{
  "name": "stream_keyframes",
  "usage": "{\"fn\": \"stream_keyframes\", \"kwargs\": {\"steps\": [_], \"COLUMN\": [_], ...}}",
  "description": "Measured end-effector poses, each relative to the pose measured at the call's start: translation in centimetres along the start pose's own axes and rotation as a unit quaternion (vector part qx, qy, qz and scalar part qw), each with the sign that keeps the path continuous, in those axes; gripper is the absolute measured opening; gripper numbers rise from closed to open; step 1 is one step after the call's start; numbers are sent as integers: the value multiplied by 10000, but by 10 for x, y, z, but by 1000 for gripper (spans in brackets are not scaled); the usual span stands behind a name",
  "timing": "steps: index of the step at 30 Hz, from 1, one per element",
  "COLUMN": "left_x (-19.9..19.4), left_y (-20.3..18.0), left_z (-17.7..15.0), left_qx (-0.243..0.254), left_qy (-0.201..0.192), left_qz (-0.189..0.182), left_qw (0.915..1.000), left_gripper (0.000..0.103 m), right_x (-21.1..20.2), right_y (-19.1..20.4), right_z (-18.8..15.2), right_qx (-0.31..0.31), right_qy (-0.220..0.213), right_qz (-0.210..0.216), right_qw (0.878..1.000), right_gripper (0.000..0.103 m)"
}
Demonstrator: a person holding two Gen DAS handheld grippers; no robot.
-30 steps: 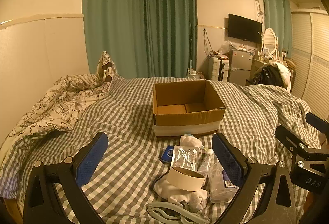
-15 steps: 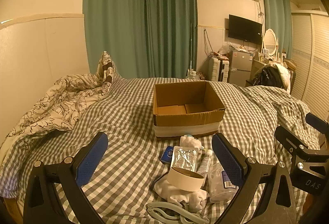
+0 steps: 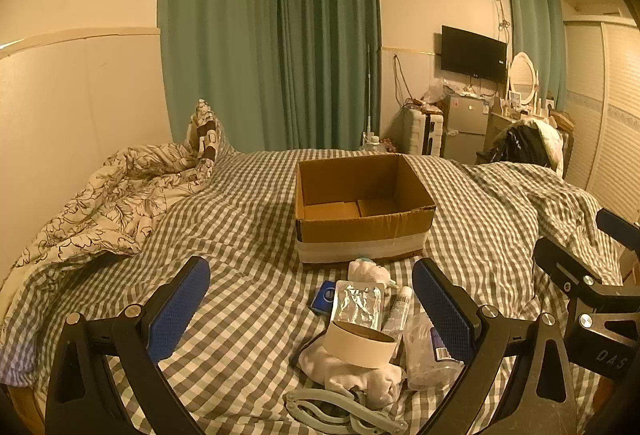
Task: Organize objects
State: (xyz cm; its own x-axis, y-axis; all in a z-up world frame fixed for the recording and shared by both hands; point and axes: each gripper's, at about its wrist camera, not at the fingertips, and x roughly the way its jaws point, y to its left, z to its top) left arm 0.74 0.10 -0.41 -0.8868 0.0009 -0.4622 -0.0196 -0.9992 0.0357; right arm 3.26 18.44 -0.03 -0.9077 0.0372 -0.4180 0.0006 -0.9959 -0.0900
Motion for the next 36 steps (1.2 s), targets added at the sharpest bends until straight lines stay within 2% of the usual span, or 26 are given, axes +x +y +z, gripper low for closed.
{"fn": "stream_keyframes", "kwargs": {"steps": [14, 17, 22, 26, 29, 35, 36], "left_x": [23, 37, 65, 81, 91, 92, 91], "left_y": [1, 3, 7, 6, 5, 4, 3], "left_z": [-24, -40, -74, -94, -106, -112, -111], "left_qx": [149, 259, 429, 505, 556, 546, 545], "left_qy": [421, 658, 1263, 1685, 1950, 2136, 2151], "left_qz": [-11, 79, 210, 131, 123, 115, 101], "left_qw": [9990, 9975, 9908, 9843, 9792, 9753, 9750], "left_gripper": [103, 103, 102, 102, 102, 102, 102], "right_x": [19, 36, 66, 92, 112, 151, 157], "right_y": [13, 15, 23, 30, 33, 40, 42], "right_z": [-15, -28, -56, -77, -89, -104, -110], "right_qx": [-102, -143, -217, -273, -218, 38, 61], "right_qy": [357, 670, 1246, 1706, 1987, 2575, 2721], "right_qz": [160, 238, 316, 393, 462, 819, 941], "right_qw": [9992, 9974, 9915, 9842, 9787, 9628, 9576], "right_gripper": [103, 103, 103, 102, 98, 91, 86]}}
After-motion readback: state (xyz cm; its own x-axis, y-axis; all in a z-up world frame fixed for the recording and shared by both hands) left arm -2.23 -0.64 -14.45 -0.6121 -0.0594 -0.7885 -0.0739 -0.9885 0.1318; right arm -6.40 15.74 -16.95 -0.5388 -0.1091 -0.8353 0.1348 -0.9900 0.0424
